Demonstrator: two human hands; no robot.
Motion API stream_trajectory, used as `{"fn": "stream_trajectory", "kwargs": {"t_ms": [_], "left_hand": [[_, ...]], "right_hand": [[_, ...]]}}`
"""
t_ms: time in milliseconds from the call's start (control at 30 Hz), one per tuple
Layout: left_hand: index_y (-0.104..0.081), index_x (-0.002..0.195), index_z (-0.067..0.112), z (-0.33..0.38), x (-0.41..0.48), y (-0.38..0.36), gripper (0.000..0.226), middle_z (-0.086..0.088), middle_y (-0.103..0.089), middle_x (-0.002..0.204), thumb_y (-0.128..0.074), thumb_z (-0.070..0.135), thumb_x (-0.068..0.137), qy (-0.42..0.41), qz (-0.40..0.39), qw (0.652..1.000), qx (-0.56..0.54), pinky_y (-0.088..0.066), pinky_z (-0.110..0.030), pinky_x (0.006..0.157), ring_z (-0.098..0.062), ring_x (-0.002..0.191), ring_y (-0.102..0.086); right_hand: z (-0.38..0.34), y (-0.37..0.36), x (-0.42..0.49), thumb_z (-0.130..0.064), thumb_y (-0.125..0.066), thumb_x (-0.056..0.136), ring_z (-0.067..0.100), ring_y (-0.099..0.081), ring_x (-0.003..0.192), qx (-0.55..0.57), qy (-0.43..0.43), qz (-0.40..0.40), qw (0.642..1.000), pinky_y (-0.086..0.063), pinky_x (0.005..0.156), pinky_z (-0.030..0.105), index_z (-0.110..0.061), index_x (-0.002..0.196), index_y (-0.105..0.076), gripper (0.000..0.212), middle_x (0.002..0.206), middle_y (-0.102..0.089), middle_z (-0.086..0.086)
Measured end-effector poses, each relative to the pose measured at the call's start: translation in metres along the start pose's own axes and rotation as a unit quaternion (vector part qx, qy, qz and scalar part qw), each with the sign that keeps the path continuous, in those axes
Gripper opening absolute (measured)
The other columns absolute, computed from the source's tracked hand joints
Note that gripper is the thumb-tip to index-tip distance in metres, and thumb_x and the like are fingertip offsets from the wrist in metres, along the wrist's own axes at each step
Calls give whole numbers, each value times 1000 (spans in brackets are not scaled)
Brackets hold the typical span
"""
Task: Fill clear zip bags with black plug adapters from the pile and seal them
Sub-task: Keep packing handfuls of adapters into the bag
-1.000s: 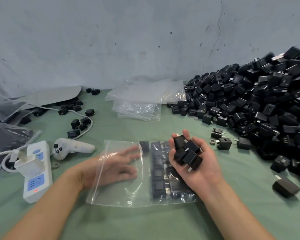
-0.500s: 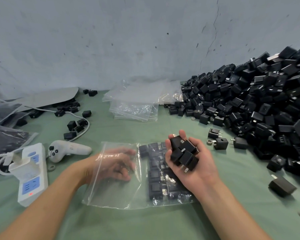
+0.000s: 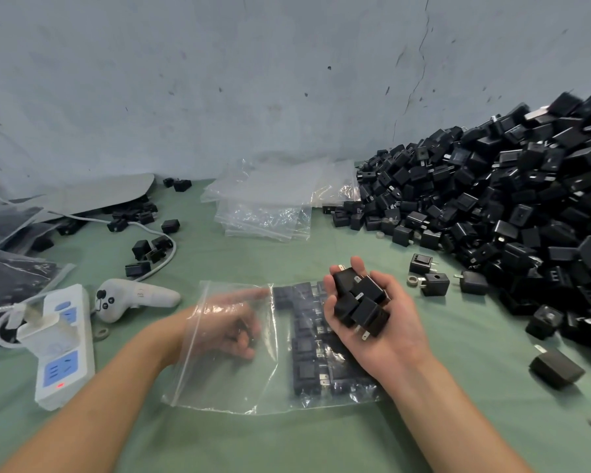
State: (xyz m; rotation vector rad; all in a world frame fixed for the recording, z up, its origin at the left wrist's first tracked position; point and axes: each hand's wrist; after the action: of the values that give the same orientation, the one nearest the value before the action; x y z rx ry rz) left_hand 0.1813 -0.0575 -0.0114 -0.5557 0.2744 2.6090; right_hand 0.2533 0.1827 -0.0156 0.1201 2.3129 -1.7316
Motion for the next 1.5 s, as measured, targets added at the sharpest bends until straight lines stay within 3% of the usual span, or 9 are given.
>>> {"fn": "stream_trajectory", "kwargs": {"t_ms": [133, 233, 333, 500, 833, 1000, 1233, 1333, 1500], "left_hand": [[-67, 122, 6, -9, -22, 20, 37, -22, -69, 89, -71, 4, 85, -7, 41, 992, -122, -61, -43, 76, -29, 69, -65], [-67, 115, 6, -18, -38, 32, 26, -11, -68, 80, -53, 1, 94, -53, 227, 962, -143, -61, -38, 60, -23, 62, -63], [-68, 101, 27, -21, -56, 25, 28, -4, -65, 83, -48, 8, 95, -169, 433, 884, 41, -49, -28, 60, -17, 64, -57], [-63, 106, 41, -6, -62, -52, 19, 11, -63, 80, -52, 44, 92, -345, 276, 879, 180, -49, -27, 57, -11, 63, -57], [-48, 123, 41, -7, -51, -83, 39, 28, -49, 105, -61, 44, 87, -383, 169, 845, 332, -36, -5, 76, 6, 98, -51], [-55, 126, 45, 2, -57, -78, 46, 14, -47, 101, -58, 41, 81, -368, 222, 865, 258, -38, -6, 79, 1, 91, -54], [-54, 96, 37, -14, -77, 26, 21, 16, -64, 99, -72, 34, 86, -225, 434, 861, 139, -42, -21, 72, 7, 87, -62], [-55, 104, 34, -37, -83, 44, 28, 13, -64, 103, -74, 27, 85, -140, 418, 866, 235, -42, -34, 82, -16, 101, -61], [-65, 117, 34, -48, -82, 32, 31, 13, -64, 115, -73, 32, 87, -146, 324, 860, 367, -39, -34, 97, -15, 115, -53]], "right_hand": [[2, -2, 0, -20, -56, 87, 31, -70, 91, 13, -6, -6, 1000, -58, 68, 36, -17, 102, -74, 24, 114, -69, 14], [4, -3, 0, -20, -57, 87, 33, -69, 97, 21, -13, -10, 1000, -60, 69, 40, -16, 107, -74, 26, 119, -69, 15], [9, -6, 0, -21, -56, 90, 35, -70, 96, 30, -21, -21, 999, -60, 79, 49, -16, 108, -74, 26, 121, -69, 16], [27, -14, 0, -22, -54, 89, 37, -68, 108, 16, -42, -57, 997, -49, 97, 62, -17, 107, -72, 26, 124, -68, 17], [32, -21, -3, -23, -57, 83, 37, -65, 104, -26, -56, -60, 996, -50, 92, 49, -17, 105, -70, 26, 119, -69, 17], [34, -27, -3, -19, -59, 81, 39, -60, 122, -3, -54, -57, 997, -48, 103, 52, -14, 106, -71, 28, 127, -65, 23], [24, -25, -9, -13, -58, 86, 44, -68, 102, 60, -46, -29, 997, -62, 72, 46, -7, 103, -71, 22, 118, -66, 25], [19, -24, -8, -14, -56, 89, 36, -71, 95, 74, -41, -15, 996, -60, 55, 32, -9, 105, -71, 23, 118, -67, 22], [10, -22, -4, -15, -55, 85, 26, -72, 83, 84, -20, 3, 996, -54, 48, 21, -13, 105, -71, 25, 118, -66, 15]]}}
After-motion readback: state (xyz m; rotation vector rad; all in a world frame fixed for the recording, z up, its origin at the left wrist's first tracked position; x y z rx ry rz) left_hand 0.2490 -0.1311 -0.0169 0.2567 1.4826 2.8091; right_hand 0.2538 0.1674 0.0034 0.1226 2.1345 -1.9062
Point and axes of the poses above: each hand's wrist, its own x-axis towards the middle knuckle, its own y-axis out of the back of the hand, z = x × y
